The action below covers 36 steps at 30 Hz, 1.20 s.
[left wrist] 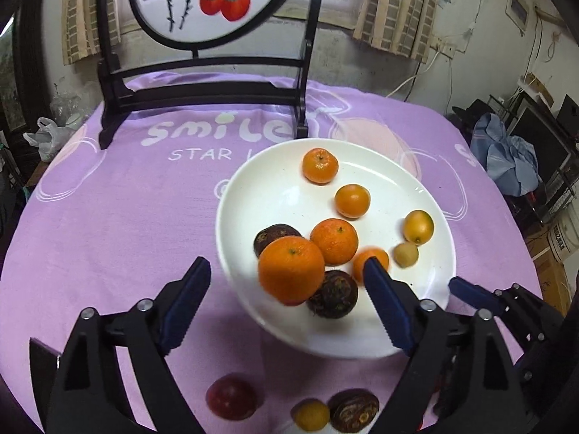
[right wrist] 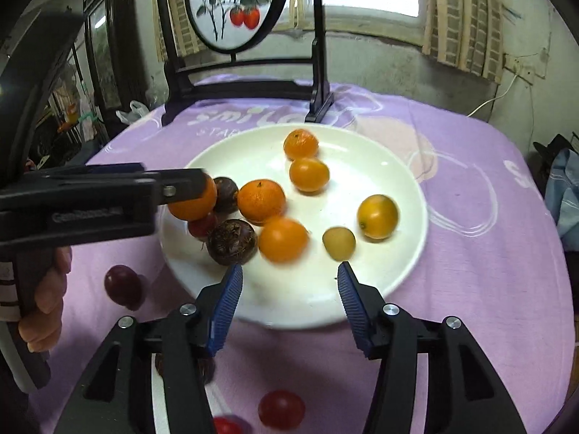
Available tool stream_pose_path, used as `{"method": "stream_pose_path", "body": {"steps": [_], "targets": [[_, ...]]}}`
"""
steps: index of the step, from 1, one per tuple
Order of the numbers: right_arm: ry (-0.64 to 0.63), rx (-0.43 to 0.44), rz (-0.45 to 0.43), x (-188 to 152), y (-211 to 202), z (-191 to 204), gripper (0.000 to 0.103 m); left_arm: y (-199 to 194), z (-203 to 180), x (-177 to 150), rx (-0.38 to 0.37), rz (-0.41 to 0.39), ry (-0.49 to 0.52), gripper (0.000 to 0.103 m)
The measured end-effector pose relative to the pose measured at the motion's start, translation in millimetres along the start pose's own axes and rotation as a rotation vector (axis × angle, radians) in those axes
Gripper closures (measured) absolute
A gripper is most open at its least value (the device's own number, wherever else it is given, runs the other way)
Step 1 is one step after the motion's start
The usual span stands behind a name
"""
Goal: Organize fruits
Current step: 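Move both open grippers back toward the fruit pile, then grasp the orange tomato with the right gripper while the left grasps the dark red plum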
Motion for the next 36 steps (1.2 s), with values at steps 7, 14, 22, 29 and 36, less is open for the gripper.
{"method": "stream_pose_path", "body": {"steps": [7, 14, 22, 29, 36], "targets": [[0.004, 0.003, -0.008, -43, -41, -3, 0.036, -49, 19, -37, 0.016, -0.052, -0.003, 0.009], [0.01, 0.03, 0.037, -102, -66, 17, 0.035, -70, 36, -96, 0.032, -0.046, -0.026, 0.008], [-0.015, 0.134, 0.014, -129, -94, 74, 0.034, -68, 45, -131, 0.048, -0.04, -0.023, 0.008], [-0.1, 0.137, 0.074, -137, -78, 114, 0.034, -58, 62, -137, 0.01, -0.009, -0.069, 0.008], [-0.107, 0.095, 0.139, -144, -54, 118, 0.04, -54, 62, -140, 0.004, 0.008, -0.067, 0.008]]}}
Point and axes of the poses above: each gripper's, at about its wrist camera, not at the fingertips, and y roughly the way its jaws point, z to its left, x to its top, the point moved 10 cm from there along y, roughly the way its jaws point, and after that the axes turned 2 degrees about -y, right-handed, at the moved point
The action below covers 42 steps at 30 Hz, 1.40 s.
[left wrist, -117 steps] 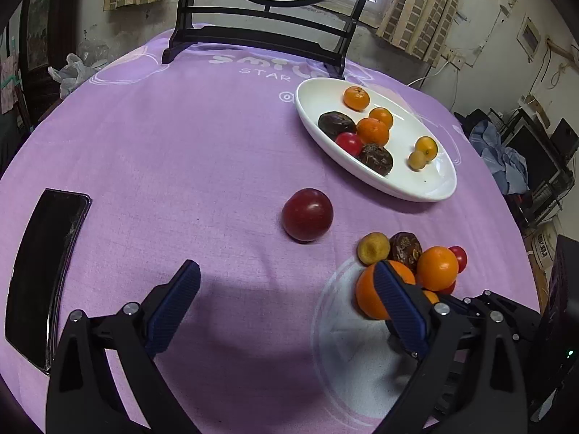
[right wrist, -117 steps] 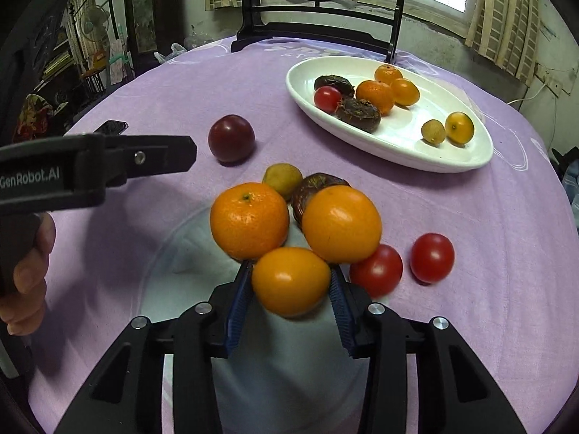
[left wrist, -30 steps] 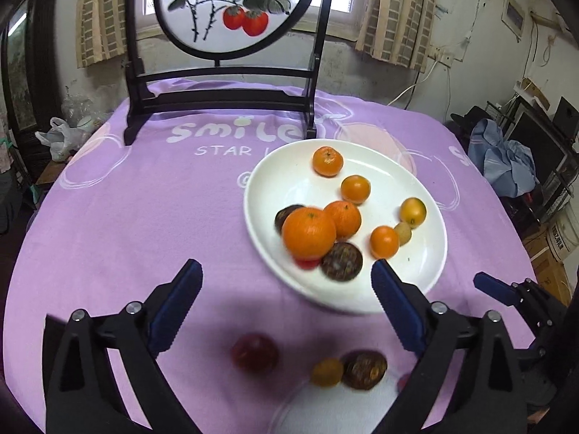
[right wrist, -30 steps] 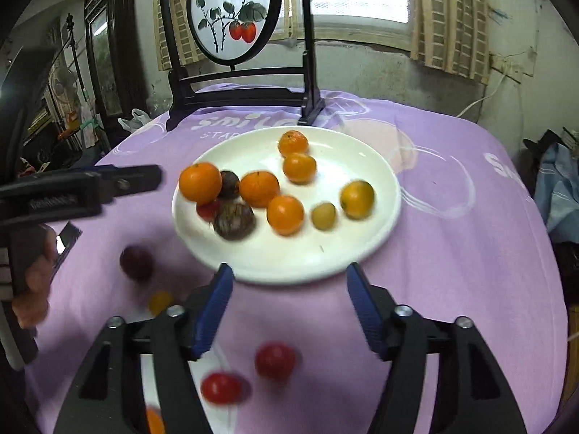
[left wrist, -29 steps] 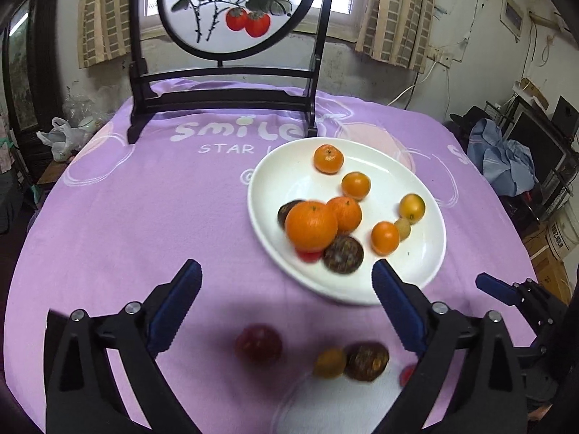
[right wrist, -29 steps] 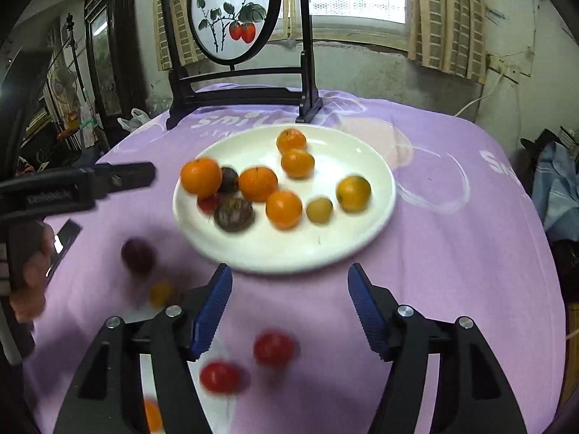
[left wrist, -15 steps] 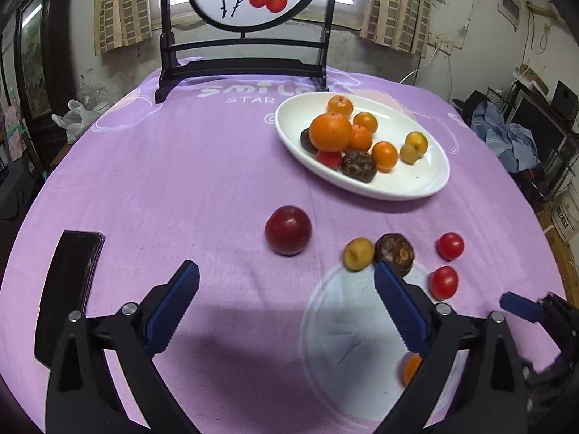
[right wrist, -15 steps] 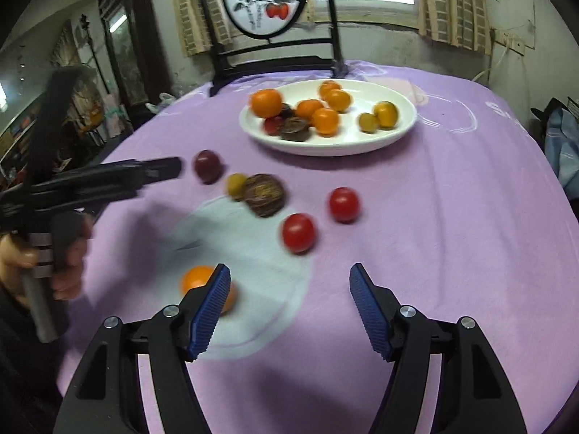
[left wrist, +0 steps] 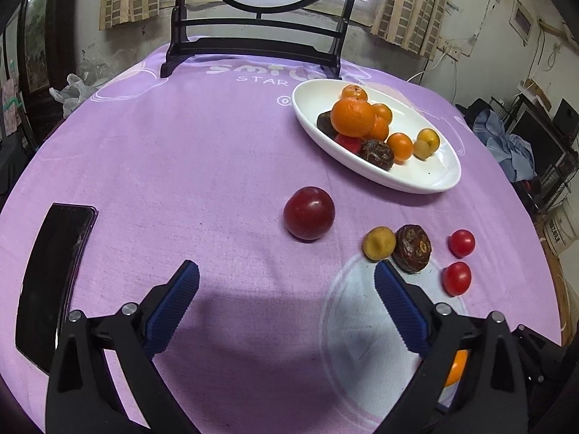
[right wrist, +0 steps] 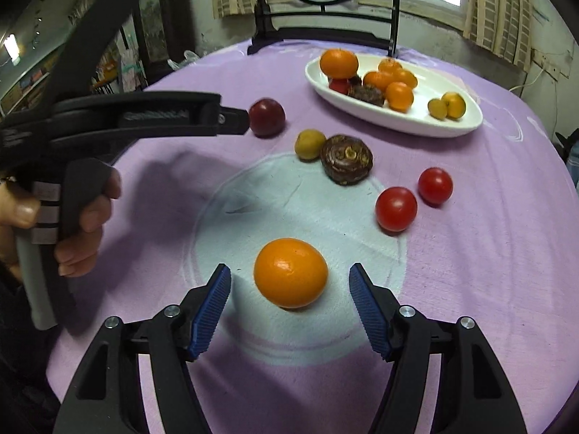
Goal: Organize fruits
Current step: 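Grasp the orange tomato with the right gripper while the left grasps the dark red plum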
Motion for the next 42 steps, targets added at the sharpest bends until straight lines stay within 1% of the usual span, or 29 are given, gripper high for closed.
{"method": "stream_pose_path", "body": {"steps": [1, 2, 3, 4, 8, 12, 14, 18, 20, 22, 26, 28, 29, 30, 33, 35, 36, 38, 40, 42], "targets": [[-0.005, -0.007, 0.005, 0, 1, 0, 0.047, 0, -1, -1, 0.001, 0.001, 0.004, 0.008], [-0.011, -0.009, 0.007, 0, 2, 1, 0.05, 0, -2, -1, -0.001, 0.0, 0.007, 0.008], [-0.015, -0.006, 0.009, 0, 3, 1, 0.058, 0, -3, -1, -0.001, 0.0, 0.01, 0.008], [-0.019, 0.006, 0.007, 0, 3, 3, 0.063, 0, -3, -2, 0.002, 0.001, 0.014, 0.008], [-0.001, 0.015, -0.005, 2, 0, -1, 0.063, 7, -1, -5, 0.02, 0.018, 0.017, 0.008], [0.062, -0.042, -0.042, 11, -11, -39, 0.063, 12, 0, -7, 0.019, 0.039, 0.011, 0.008], [0.087, -0.068, -0.049, 10, -16, -58, 0.063, 13, 1, -9, 0.015, 0.051, 0.007, 0.008], [0.12, -0.078, -0.046, 3, -16, -80, 0.063, 16, 1, -9, 0.054, 0.04, 0.037, 0.008], [0.133, -0.069, -0.053, 3, -14, -85, 0.063, 21, 1, -11, 0.057, 0.074, 0.042, 0.008], [0.135, -0.061, -0.058, 3, -13, -87, 0.063, 22, 0, -8, 0.05, 0.082, 0.044, 0.015], [0.125, -0.037, -0.063, 2, -11, -87, 0.063, 31, 0, 1, 0.077, 0.097, 0.062, 0.015], [0.125, -0.032, -0.073, 2, -14, -87, 0.063, 43, -3, 4, 0.062, 0.127, 0.064, 0.022], [0.13, -0.03, -0.079, 2, -16, -88, 0.063, 50, -3, 4, 0.068, 0.143, 0.068, 0.023], [0.139, -0.027, -0.087, 3, -18, -91, 0.062, 53, -5, 7, 0.096, 0.128, 0.088, 0.024], [0.153, -0.026, -0.098, 3, -21, -96, 0.062, 60, -12, 12, 0.109, 0.117, 0.121, 0.025], [0.153, -0.025, -0.095, 2, -21, -97, 0.062, 63, -15, 16, 0.099, 0.106, 0.124, 0.029], [0.15, -0.026, -0.095, 2, -21, -96, 0.062, 64, -16, 19, 0.098, 0.099, 0.125, 0.034], [0.149, -0.025, -0.103, 3, -22, -95, 0.062, 66, -18, 24, 0.093, 0.091, 0.128, 0.043], [0.153, -0.032, -0.113, 4, -23, -97, 0.062, 67, -22, 28, 0.083, 0.09, 0.129, 0.056], [0.161, -0.03, -0.111, 3, -23, -99, 0.062, 66, -25, 28, 0.072, 0.094, 0.131, 0.065]]}}
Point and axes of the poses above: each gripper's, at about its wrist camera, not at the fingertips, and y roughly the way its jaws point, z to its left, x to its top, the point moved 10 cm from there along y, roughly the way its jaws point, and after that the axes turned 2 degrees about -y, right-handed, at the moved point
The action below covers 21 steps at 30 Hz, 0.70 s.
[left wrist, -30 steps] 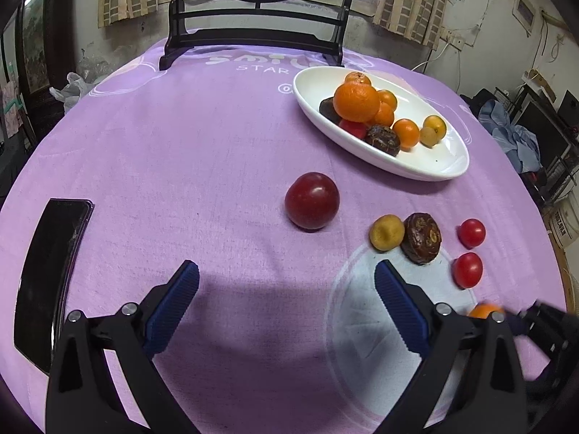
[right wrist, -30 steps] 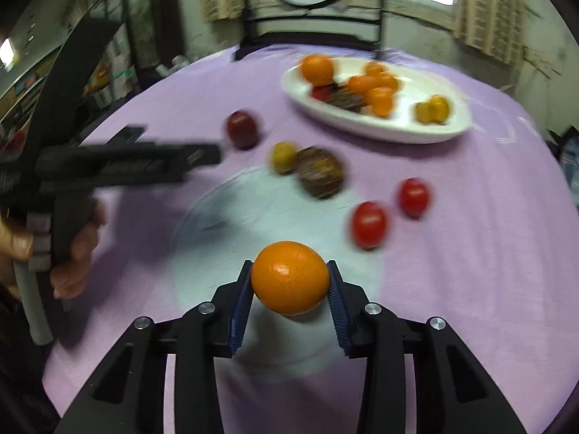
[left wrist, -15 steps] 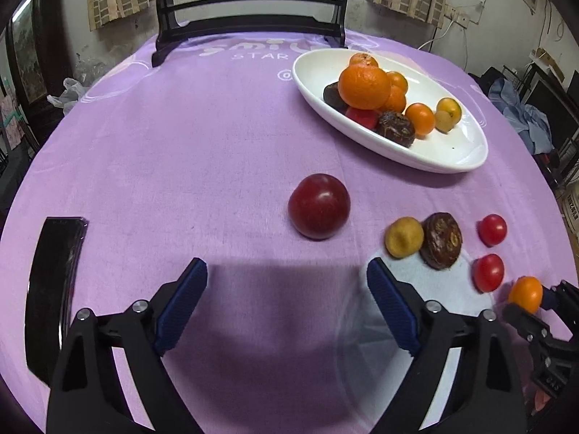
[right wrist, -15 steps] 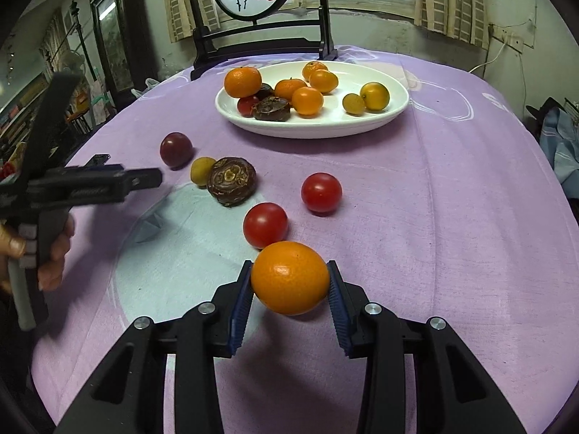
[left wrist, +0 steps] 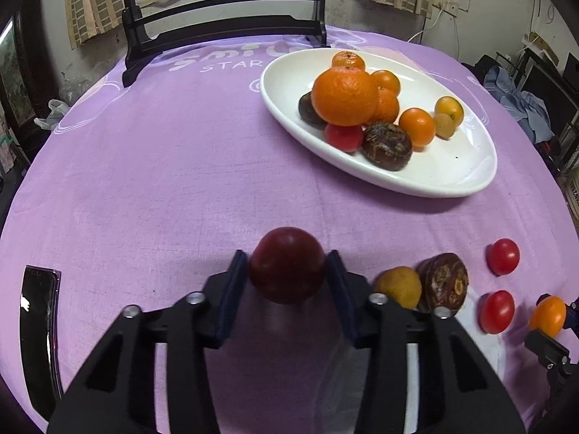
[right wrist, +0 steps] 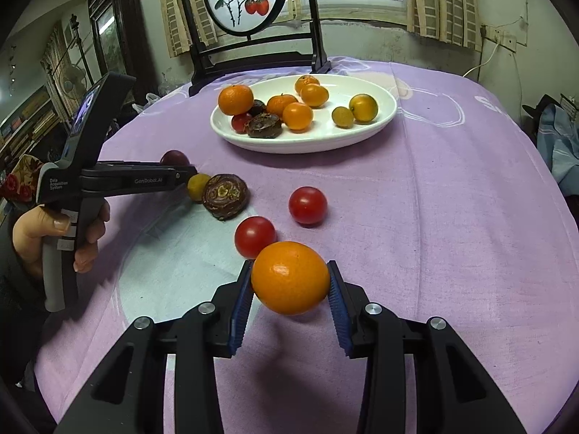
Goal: Organize fruits
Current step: 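Grasp the orange tomato with the right gripper while the left grasps the dark red plum, then carry both fruits over the white plate and open both grippers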
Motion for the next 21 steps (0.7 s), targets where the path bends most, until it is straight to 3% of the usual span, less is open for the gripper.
{"method": "stream_pose_path", "body": {"steps": [8, 13, 21], "targets": [[0.001, -0.01, -0.003, -1, 0, -2, 0.062, -22, -5, -17, -0.06, 0.005, -0.028, 0.065], [0.01, -0.007, -0.014, 1, -1, -3, 0.063, -54, -24, -27, -0.165, -0.027, -0.028, 0.065], [0.043, 0.031, -0.038, 6, -9, -3, 0.063, -87, -63, -38, -0.222, -0.06, 0.051, 0.065]]}}
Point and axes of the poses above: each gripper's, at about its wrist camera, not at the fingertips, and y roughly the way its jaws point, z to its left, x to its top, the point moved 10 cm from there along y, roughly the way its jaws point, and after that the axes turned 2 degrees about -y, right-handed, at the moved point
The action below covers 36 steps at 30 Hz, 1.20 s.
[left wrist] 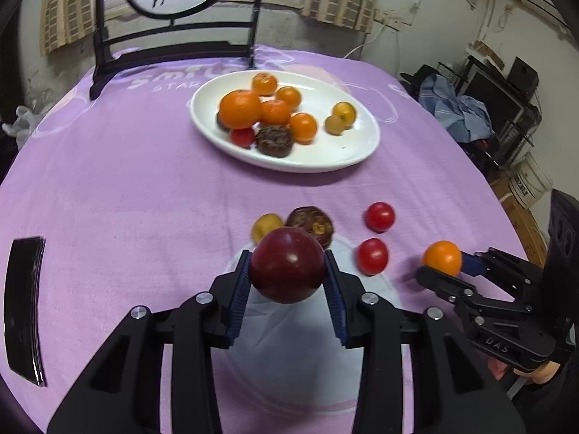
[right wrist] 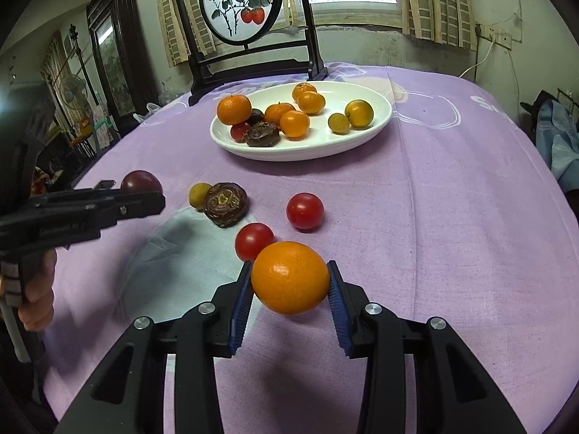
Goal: Organize fruits
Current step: 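Carry both fruits over the white plate and open both grippers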
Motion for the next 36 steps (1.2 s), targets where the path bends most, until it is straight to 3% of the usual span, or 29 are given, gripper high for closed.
{"method": "stream_pose_path", "body": {"steps": [7, 13, 18, 23, 33, 36], "targets": [[0.001, 0.006, -0.038, 33, -14, -8, 0.063, 10, -21, 38, 0.012, -0.025, 0.067, 0.065], [-0.063, -0.03, -0.032, 73, 4, -26, 0.063, 41, -26, 70, -0.002, 0.008, 0.021, 0.065], [-0.02, 0.007, -0.028, 99, 29, -44, 0.063, 69, -25, 93, 0.021, 0.018, 0.003, 0.065], [0.002, 0.026, -0.027, 118, 54, -58, 0.063, 95, -22, 106, 0.074, 0.031, 0.02, 0.065], [0.088, 0.08, 0.009, 140, 96, -73, 0.062, 119, -16, 122, 0.097, 0.018, 0.02, 0.064], [0.121, 0.1, 0.027, 141, 105, -73, 0.061, 122, -12, 126, 0.1, 0.016, -0.01, 0.06]]}}
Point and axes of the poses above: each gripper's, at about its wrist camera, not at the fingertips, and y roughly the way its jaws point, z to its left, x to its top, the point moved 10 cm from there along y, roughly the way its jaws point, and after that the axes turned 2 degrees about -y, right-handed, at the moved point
